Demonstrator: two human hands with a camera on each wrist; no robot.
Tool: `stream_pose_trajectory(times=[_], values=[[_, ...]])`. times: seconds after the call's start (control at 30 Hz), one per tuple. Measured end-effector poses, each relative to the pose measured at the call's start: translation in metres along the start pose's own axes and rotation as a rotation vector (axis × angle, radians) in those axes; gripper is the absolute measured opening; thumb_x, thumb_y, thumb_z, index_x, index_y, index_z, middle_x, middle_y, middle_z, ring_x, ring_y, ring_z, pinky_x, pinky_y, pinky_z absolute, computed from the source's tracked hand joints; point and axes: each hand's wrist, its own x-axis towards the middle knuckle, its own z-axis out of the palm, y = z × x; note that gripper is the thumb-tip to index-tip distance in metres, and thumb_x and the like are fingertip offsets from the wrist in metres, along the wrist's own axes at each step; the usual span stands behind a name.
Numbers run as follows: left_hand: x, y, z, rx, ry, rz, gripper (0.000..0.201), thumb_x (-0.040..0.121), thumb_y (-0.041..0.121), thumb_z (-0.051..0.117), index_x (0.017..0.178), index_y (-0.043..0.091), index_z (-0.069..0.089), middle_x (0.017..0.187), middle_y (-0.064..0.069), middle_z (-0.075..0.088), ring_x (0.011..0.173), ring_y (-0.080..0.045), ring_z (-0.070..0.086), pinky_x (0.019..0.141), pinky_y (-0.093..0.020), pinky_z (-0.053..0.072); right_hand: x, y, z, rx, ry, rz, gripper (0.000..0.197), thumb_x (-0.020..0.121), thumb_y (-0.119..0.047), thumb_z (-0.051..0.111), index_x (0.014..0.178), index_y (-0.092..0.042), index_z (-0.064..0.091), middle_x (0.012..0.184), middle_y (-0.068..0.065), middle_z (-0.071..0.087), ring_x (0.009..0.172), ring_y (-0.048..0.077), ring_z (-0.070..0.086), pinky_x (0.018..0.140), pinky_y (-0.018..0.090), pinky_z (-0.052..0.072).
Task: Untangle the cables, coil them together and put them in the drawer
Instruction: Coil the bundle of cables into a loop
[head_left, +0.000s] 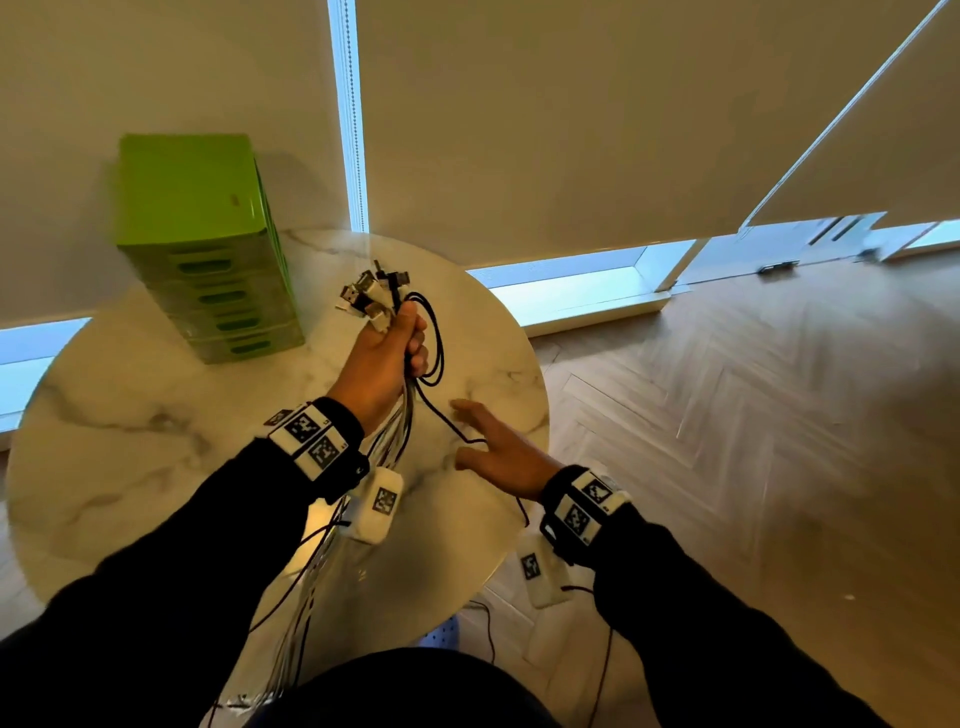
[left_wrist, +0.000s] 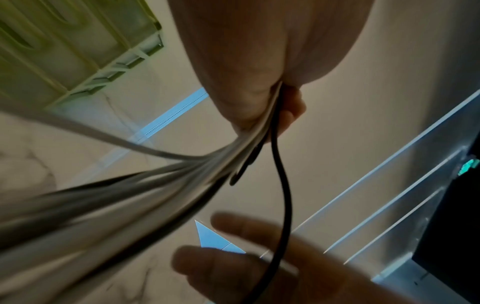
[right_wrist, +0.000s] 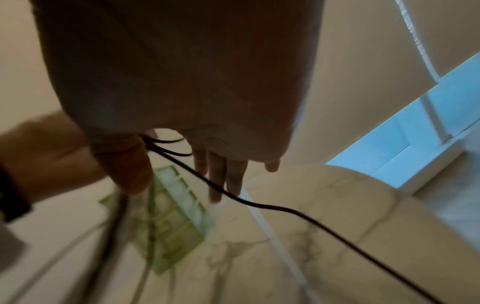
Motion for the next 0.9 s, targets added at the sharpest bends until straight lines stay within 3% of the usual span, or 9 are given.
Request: stream_pose_trajectory(times=[0.13, 0.27, 0.4, 0.5, 0.57, 0.63, 0.77, 0.83, 0.9], values=[[0.002, 0.0, -0.003, 0.225, 0.016, 0.075, 0.036, 0.108, 0.035, 0.039, 0.083, 0.013, 0.051, 0.064, 0.003, 0.044, 0.056, -0.01, 0.044, 0.055, -0.02, 0.04, -0.004, -0.04, 0.01, 0.056, 0.079, -0.204, 0.023, 0.098, -0.043, 0.056, 0.113, -0.026, 0.057, 0.093, 0.002, 0.066, 0.086, 0.019, 0.062, 0.084, 0.041, 0.053], [0.008, -0.002, -0.02, 0.346, 0.088, 0.083, 0.041, 0.108, 0.044, 0.037, 0.092, 0.011, 0.055, 0.068, 0.002, 0.049, 0.058, -0.011, 0.046, 0.06, -0.026, 0.041, -0.013, -0.043, -0.008, 0.083, 0.375, -0.315, 0.029, 0.105, -0.038, 0.045, 0.089, -0.015, 0.051, 0.079, 0.011, 0.058, 0.066, 0.013, 0.047, 0.062, 0.027, 0.041], [0.007, -0.002, -0.019, 0.3, 0.086, 0.055, 0.04, 0.106, 0.047, 0.039, 0.088, 0.015, 0.055, 0.066, 0.003, 0.046, 0.055, -0.009, 0.042, 0.057, -0.026, 0.039, -0.011, -0.023, -0.03, 0.036, 0.59, -0.197, 0.031, 0.107, -0.036, 0.04, 0.086, -0.015, 0.046, 0.067, 0.004, 0.052, 0.057, 0.009, 0.04, 0.054, 0.022, 0.034], [0.006, 0.005, -0.019, 0.086, 0.102, 0.025, 0.037, 0.108, 0.039, 0.039, 0.084, 0.014, 0.053, 0.062, 0.005, 0.041, 0.05, -0.007, 0.036, 0.05, -0.021, 0.033, -0.004, 0.017, -0.037, -0.006, 0.558, 0.128, 0.032, 0.107, -0.037, 0.034, 0.091, -0.015, 0.051, 0.078, 0.01, 0.063, 0.068, 0.026, 0.059, 0.066, 0.041, 0.053], [0.004, 0.01, -0.022, -0.054, 0.075, 0.001, 0.037, 0.109, 0.035, 0.038, 0.082, 0.014, 0.052, 0.059, 0.007, 0.04, 0.049, -0.006, 0.033, 0.049, -0.02, 0.029, -0.005, 0.04, -0.033, -0.178, 0.237, 0.384, 0.029, 0.105, -0.028, 0.037, 0.114, -0.008, 0.055, 0.11, 0.019, 0.067, 0.091, 0.033, 0.065, 0.086, 0.042, 0.054], [-0.001, 0.014, -0.022, -0.141, 0.038, -0.026, 0.037, 0.109, 0.034, 0.038, 0.082, 0.013, 0.052, 0.056, 0.008, 0.04, 0.048, -0.006, 0.033, 0.049, -0.02, 0.028, -0.006, 0.049, -0.024, -0.307, -0.026, 0.53, 0.045, 0.099, -0.028, 0.046, 0.14, -0.008, 0.043, 0.142, 0.017, 0.052, 0.123, 0.032, 0.054, 0.098, 0.034, 0.043], [-0.011, 0.011, -0.014, -0.188, -0.031, -0.053, 0.036, 0.109, 0.033, 0.038, 0.082, 0.012, 0.051, 0.056, 0.007, 0.041, 0.047, -0.006, 0.034, 0.049, -0.02, 0.03, 0.002, 0.013, 0.003, -0.193, 0.048, 0.114, 0.082, 0.091, -0.032, 0.061, 0.158, -0.02, 0.016, 0.165, 0.007, 0.018, 0.15, 0.025, 0.021, 0.12, 0.043, 0.025], [-0.015, 0.009, -0.009, -0.155, -0.063, -0.04, 0.036, 0.109, 0.033, 0.038, 0.083, 0.012, 0.052, 0.057, 0.007, 0.043, 0.049, -0.007, 0.036, 0.05, -0.02, 0.033, 0.007, -0.019, 0.011, -0.059, 0.01, -0.046, 0.081, 0.092, -0.027, 0.063, 0.158, -0.023, 0.017, 0.162, 0.006, 0.029, 0.148, 0.02, 0.027, 0.119, 0.043, 0.029], [-0.017, 0.01, -0.008, -0.046, -0.041, 0.0, 0.036, 0.108, 0.034, 0.039, 0.085, 0.012, 0.054, 0.06, 0.005, 0.046, 0.052, -0.008, 0.041, 0.052, -0.021, 0.038, 0.011, -0.043, 0.015, 0.079, -0.048, -0.072, 0.066, 0.095, -0.027, 0.063, 0.151, -0.022, 0.029, 0.132, 0.008, 0.06, 0.121, 0.021, 0.056, 0.104, 0.044, 0.046]])
